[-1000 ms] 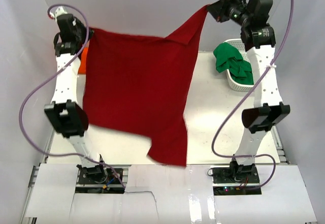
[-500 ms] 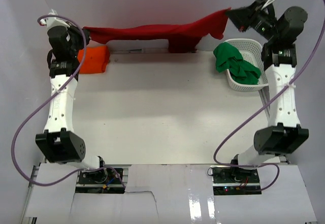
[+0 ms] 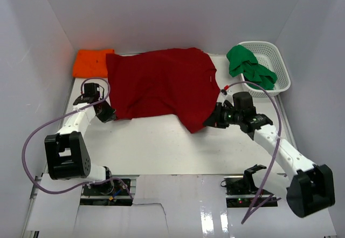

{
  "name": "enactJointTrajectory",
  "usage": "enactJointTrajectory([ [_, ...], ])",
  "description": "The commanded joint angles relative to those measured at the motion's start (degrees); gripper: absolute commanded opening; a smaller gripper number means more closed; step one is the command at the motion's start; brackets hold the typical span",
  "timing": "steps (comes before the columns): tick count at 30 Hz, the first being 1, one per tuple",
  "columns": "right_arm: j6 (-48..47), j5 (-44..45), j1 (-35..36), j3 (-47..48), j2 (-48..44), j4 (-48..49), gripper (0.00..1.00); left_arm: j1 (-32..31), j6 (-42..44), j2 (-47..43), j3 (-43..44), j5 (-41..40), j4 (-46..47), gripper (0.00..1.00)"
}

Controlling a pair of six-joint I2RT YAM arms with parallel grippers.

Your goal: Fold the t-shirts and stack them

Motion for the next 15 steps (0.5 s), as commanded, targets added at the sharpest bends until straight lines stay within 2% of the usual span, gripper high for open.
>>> enactJointTrajectory([
  [1, 1.6, 7.8, 3.4, 0.7, -9.9, -8.6, 0.08, 0.2, 0.8, -9.5, 0.1, 0.1, -10.4, 0.00],
  [5, 2.2, 12.9, 4.7, 0.6, -17.2, -23.5, 0.08, 0.2, -0.9, -15.5, -1.7, -2.2, -16.7, 0.00],
  [6, 2.2, 13.7, 4.8, 0.4, -18.4, -23.5, 0.08, 0.2, -1.0, -16.1, -1.7, -2.2, -17.9, 0.00],
  [7, 2.5, 14.9, 4.8, 0.3, -19.4, -27.8, 0.08, 0.3, -1.1, -17.0, -1.9, -3.1, -20.1, 0.00],
  [11, 3.3, 17.9, 4.8, -0.9, -24.9, -33.7, 0.08, 0.3, -2.7, -17.9, -3.1, -8.1, -23.1, 0.00],
  [15, 4.0, 17.2, 4.8, -5.0, -26.8, -34.9, 0.08, 0.2, -4.5, -17.9, -7.1, -6.0, -24.0, 0.00],
])
